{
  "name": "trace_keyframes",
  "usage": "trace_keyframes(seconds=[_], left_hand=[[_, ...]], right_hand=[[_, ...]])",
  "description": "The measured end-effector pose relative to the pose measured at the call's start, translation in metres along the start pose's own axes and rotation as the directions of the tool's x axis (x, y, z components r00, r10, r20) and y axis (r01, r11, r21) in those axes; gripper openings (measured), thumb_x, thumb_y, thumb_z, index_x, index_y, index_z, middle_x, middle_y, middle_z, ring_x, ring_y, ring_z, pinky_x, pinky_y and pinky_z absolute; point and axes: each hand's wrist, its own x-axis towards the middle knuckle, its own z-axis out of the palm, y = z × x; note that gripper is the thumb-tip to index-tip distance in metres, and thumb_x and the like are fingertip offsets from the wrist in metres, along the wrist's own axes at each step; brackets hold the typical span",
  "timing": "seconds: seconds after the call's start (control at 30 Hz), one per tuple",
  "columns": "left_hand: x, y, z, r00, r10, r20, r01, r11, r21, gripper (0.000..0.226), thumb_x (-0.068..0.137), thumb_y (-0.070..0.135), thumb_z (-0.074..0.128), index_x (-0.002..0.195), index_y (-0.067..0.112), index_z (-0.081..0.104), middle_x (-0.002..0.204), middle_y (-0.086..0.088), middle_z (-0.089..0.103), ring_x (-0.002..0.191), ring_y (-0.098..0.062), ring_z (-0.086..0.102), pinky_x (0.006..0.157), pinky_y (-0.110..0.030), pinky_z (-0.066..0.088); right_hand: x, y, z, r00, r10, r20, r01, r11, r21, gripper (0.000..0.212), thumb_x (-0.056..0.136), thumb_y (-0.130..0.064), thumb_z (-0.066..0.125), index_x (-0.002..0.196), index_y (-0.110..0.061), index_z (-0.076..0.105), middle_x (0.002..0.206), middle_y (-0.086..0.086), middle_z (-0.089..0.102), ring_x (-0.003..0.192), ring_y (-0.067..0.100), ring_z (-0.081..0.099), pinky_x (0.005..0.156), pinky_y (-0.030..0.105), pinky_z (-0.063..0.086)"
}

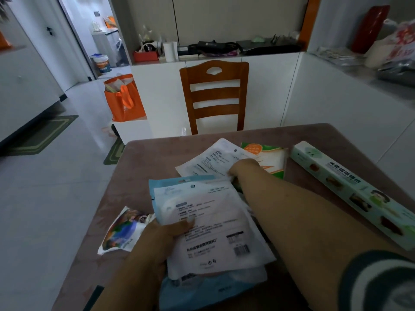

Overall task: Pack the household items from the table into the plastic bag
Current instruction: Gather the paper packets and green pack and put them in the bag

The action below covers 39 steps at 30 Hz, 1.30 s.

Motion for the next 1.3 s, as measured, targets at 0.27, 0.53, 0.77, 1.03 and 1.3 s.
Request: trace_keyframes(seconds=[0.27,0.53,0.77,1.03,1.3], left_hand=[[-0.006,0.001,0.002,0.998,0.025,0.052,-0.022,0.999,-0.048,0.039,0.059,0.008,0.069,0.097,0.002,0.067,0.075,-0.021,0.075,0.059,-0.035,0.072,0.05,-0.043,0.059],[-0.006,-0.004,0.004,1.0,0.022,-0.002,-0.022,0.999,-0.047,0.045,0.058,0.007,0.07,0.102,0.001,0.065,0.082,-0.023,0.074,0.071,-0.037,0.071,0.052,-0.043,0.059],[-0.023,0.007,0.01,0.994,0.021,-0.108,-0.027,0.998,-0.056,0.018,0.085,0.01,0.066,0.101,0.003,0.065,0.076,-0.015,0.076,0.072,-0.032,0.07,0.054,-0.038,0.058],[-0.102,0.044,0.034,0.999,0.045,-0.019,-0.048,0.97,-0.239,0.038,0.096,0.043,0.047,0.106,0.011,0.067,0.098,-0.019,0.072,0.094,-0.037,0.065,0.081,-0.053,0.052],[-0.22,0.061,0.066,0.956,0.05,0.289,-0.048,0.999,-0.013,0.022,0.092,0.01,0.049,0.101,0.006,0.069,0.087,-0.019,0.075,0.079,-0.036,0.071,0.073,-0.048,0.059]], right_hand=[[0.008,0.015,-0.076,0.978,-0.043,-0.202,0.042,0.999,-0.01,0.031,0.097,-0.022,0.044,0.116,0.0,0.056,0.118,0.015,0.057,0.101,0.029,0.059,0.087,0.032,0.048],[-0.003,0.033,-0.072,0.984,-0.009,-0.178,0.046,0.978,0.203,0.057,0.076,-0.018,0.073,0.129,-0.011,0.052,0.12,0.01,0.062,0.098,0.027,0.063,0.084,0.035,0.055],[-0.088,-0.024,-0.15,0.897,-0.372,-0.237,0.441,0.786,0.433,0.022,0.08,-0.007,0.07,0.101,-0.002,0.066,0.102,0.013,0.068,0.089,0.03,0.068,0.078,0.041,0.058],[-0.216,0.021,-0.147,0.82,-0.322,0.473,0.012,0.836,0.548,0.029,0.085,-0.008,0.056,0.112,-0.002,0.061,0.092,0.016,0.074,0.076,0.032,0.071,0.062,0.041,0.059],[-0.307,0.095,-0.158,0.785,-0.346,0.513,-0.041,0.798,0.601,0.038,0.084,-0.004,0.062,0.122,-0.004,0.061,0.115,0.021,0.069,0.088,0.034,0.072,0.071,0.045,0.061]])
